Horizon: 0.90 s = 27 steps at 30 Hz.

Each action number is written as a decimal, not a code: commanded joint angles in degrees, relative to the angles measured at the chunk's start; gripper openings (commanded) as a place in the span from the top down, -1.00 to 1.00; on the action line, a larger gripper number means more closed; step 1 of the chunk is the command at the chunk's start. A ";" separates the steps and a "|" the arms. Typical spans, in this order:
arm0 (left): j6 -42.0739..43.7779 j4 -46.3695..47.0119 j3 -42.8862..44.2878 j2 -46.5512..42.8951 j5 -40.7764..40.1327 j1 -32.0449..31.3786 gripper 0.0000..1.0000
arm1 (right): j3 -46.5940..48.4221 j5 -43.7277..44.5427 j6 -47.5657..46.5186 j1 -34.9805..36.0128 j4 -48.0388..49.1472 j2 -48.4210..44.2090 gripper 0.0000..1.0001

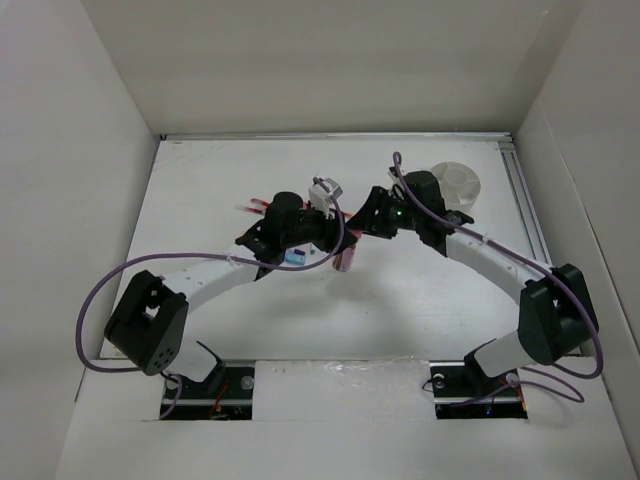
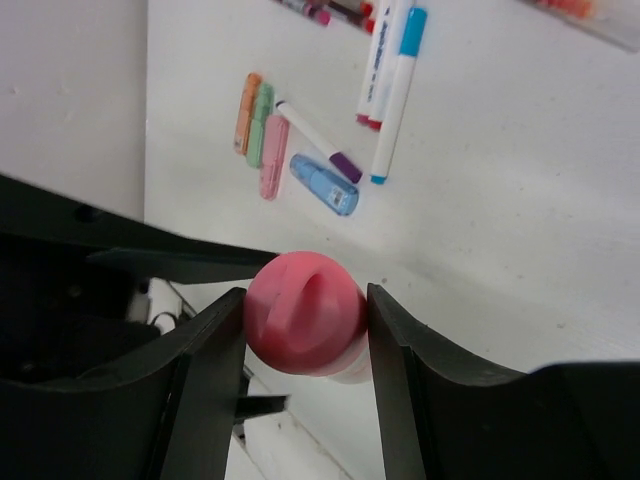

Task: Sort the stationery into containers
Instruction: Place the stationery in the storage box.

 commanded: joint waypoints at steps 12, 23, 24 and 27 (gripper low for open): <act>-4.89 7.53 -3.04 -13.76 -4.83 0.14 -0.28 | 4.38 6.57 4.27 -7.75 4.48 -3.34 0.39; -11.13 3.57 -4.36 -11.22 -18.03 0.14 -0.20 | 12.81 39.87 4.27 -20.93 1.32 -8.18 0.39; -11.13 3.05 -3.58 -9.82 -18.03 0.14 -0.17 | 14.39 44.51 4.27 -21.46 0.54 -8.18 0.39; -11.84 0.51 -2.26 -8.76 -19.86 0.14 -0.17 | 17.03 53.39 2.00 -21.99 -0.08 -5.02 0.36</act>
